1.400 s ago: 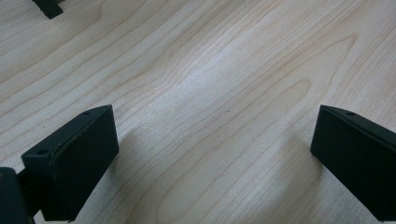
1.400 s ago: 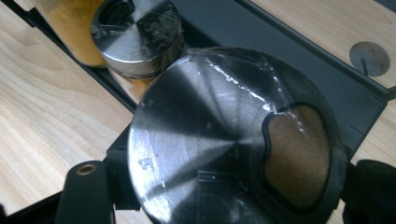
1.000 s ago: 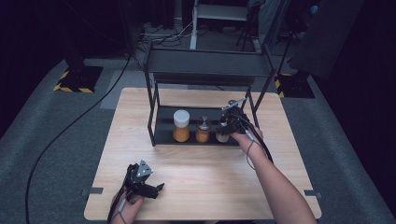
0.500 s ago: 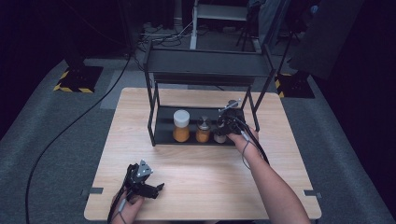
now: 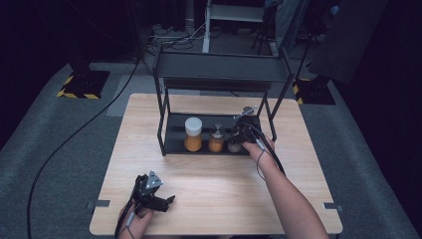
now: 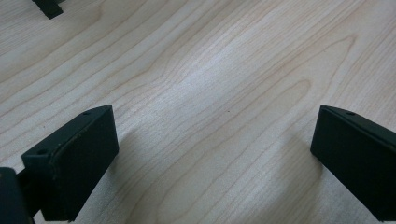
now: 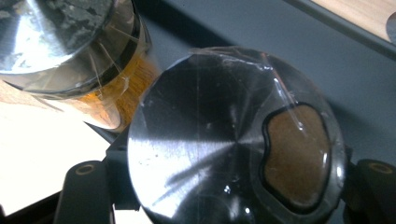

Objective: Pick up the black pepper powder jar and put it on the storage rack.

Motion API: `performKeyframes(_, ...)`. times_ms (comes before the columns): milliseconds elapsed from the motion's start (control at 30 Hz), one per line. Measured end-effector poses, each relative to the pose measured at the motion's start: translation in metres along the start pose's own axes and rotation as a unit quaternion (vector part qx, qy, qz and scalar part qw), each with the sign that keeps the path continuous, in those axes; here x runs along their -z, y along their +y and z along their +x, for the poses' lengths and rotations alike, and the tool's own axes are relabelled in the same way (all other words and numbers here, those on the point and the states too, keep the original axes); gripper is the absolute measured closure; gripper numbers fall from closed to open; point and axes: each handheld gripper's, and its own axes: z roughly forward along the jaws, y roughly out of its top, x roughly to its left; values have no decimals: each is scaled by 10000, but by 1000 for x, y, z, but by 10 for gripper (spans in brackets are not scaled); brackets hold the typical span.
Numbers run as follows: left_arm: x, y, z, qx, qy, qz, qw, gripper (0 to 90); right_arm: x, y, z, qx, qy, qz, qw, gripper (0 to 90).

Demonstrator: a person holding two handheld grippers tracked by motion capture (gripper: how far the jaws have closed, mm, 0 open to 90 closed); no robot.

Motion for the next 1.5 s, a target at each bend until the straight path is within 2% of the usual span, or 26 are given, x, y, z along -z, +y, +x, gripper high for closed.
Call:
performKeyframes(67, 0, 0, 0, -7, -3, 2, 10000, 10, 0, 3, -3, -99, 59, 59, 9999, 169)
performKeyframes(100, 0, 0, 0, -6, -3, 1, 10000, 10, 1, 5, -5, -167, 93, 101, 9998, 152)
performKeyframes(333, 0, 0, 0, 8, -3, -1, 10000, 7, 23, -3, -1, -44, 76, -117, 9999, 79)
performKeyframes(567, 0, 0, 0, 6, 0, 2, 10000, 7, 49, -19, -1, 131, 182, -372, 9991, 26)
performKeyframes(700, 0, 0, 0, 6, 3, 5, 10000, 7, 66, -33, 0, 185, 229, -603, 9977, 13)
performKeyframes(967, 0, 0, 0, 6, 2, 5, 10000, 7, 93, -59, -3, 226, 268, -791, 9962, 12)
performKeyframes(1500, 0, 0, 0, 7, 1, 4, 10000, 7, 118, -100, -6, 257, 418, -973, 9940, 12)
